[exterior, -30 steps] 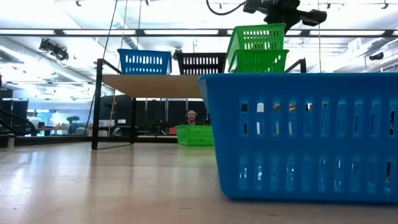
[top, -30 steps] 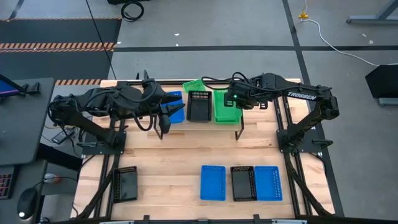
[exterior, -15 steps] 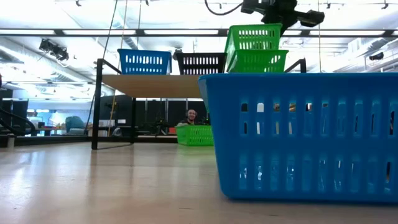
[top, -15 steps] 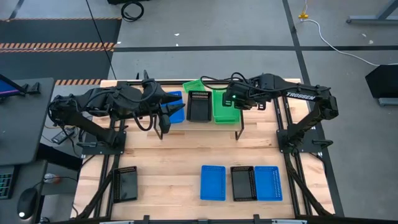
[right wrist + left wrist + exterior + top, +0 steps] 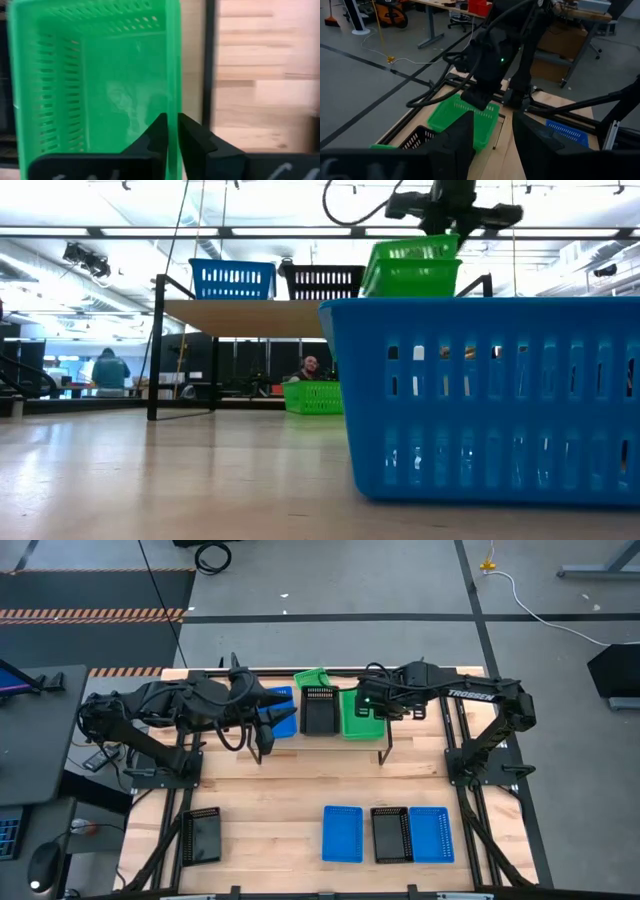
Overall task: Stack baskets on shelf by color
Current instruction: Stack the left green bin on top of the green bin on the shelf, then stack the left blue bin on top of the blue bin on the shelf, then stack the right black bin on top of the black bin on the shelf
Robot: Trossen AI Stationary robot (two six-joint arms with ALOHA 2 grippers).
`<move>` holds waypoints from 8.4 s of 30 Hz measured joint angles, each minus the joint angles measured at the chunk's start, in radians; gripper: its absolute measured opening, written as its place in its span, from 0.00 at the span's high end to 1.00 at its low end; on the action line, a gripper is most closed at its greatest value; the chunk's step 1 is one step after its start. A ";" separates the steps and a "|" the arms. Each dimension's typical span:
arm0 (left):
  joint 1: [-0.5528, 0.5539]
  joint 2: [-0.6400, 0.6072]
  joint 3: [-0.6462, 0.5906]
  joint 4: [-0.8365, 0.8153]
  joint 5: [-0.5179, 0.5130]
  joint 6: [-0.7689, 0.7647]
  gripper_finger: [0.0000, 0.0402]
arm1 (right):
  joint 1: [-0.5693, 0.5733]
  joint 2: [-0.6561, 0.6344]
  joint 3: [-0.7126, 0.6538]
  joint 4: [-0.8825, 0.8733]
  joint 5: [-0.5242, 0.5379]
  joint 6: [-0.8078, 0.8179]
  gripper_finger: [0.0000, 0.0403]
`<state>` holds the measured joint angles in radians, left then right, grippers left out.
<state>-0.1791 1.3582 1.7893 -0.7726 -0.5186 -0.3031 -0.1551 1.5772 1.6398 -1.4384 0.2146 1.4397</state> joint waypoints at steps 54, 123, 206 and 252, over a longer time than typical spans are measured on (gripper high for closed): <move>-0.205 0.413 0.000 0.126 0.325 -0.188 0.62 | 0.671 -0.240 0.060 -0.124 -0.191 -0.641 0.65; -0.310 0.892 0.002 0.211 0.517 -0.207 0.97 | 1.089 -0.236 -0.224 0.091 -0.026 -0.197 0.60; 0.054 0.216 -0.174 -0.578 0.045 0.061 0.94 | 1.086 -0.236 -0.224 0.086 0.203 -0.126 0.60; -0.379 0.235 0.080 -0.284 -0.279 -0.685 0.65 | 1.080 -0.012 -0.224 0.345 -0.079 -0.412 0.34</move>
<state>-0.5577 1.5929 1.8694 -1.0562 -0.7977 -0.9882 0.9249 1.5654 1.4158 -1.0931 0.1356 1.0279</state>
